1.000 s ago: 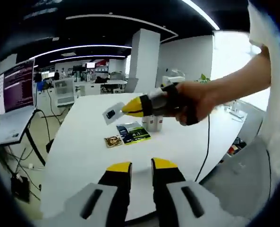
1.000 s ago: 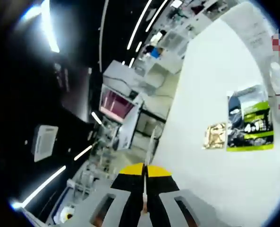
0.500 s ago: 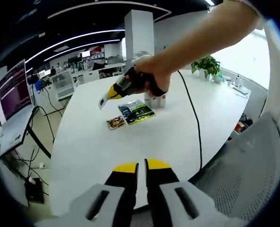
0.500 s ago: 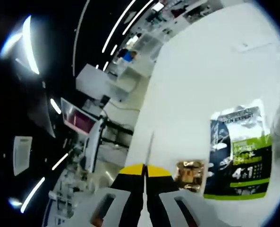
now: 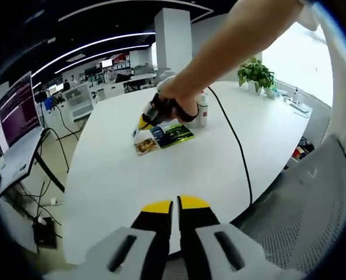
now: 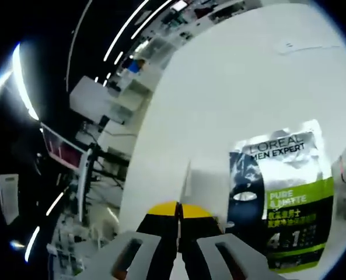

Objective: Arrange the skincare products in the storage area until every visible bottle or jar stands upright without overlapping.

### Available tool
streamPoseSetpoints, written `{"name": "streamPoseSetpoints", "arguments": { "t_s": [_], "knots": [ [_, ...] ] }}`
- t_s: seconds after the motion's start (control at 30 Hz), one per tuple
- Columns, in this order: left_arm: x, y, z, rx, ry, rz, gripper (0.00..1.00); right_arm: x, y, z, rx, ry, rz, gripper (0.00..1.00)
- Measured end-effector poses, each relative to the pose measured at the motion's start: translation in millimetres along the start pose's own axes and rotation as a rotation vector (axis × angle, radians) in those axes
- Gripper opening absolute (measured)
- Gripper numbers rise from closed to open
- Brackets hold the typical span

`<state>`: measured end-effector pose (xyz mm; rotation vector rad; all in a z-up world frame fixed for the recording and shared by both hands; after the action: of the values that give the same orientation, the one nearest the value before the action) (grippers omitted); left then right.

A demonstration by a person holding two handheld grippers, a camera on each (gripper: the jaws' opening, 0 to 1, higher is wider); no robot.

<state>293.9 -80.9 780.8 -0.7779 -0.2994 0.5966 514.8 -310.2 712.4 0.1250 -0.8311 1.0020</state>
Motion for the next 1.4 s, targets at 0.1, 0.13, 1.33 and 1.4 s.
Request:
{"name": "streamPoseSetpoints", "arguments": {
  "t_s": [0.1,0.13,1.33,1.4],
  "knots": [
    [1.4,1.3,-0.6,0.008,0.0,0.004,0.0,-6.3,-4.4,-3.0,-0.023,0.005,-0.042,0.0],
    [1.4,1.6,-0.7,0.012,0.0,0.003,0.0,-6.8,-3.8,-4.3,-0.017,0.01,-0.038,0.0],
    [0.1,4.0,-2.0,0.039,0.001,-0.016,0.0,-0.6,-9.2,1.5,-0.052,0.167,0.113,0.15],
    [0.2,4.0,-2.0,0.038,0.0,-0.018,0.0,1.6,-13.3,3.0,-0.08,0.189,0.161,0.15]
  ]
}}
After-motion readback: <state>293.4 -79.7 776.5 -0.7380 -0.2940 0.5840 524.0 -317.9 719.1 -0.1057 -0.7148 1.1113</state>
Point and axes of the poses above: the point that each gripper's makers call its tool centre point, and the gripper's own axes: z roughly backward along the fingers, x roughly to its left, y roughly out of its underside, the point moved 8 cm from there along z, roughly backward along the fingers, and after that the axes turned 8 degrees about x, right-handed, at the moved point
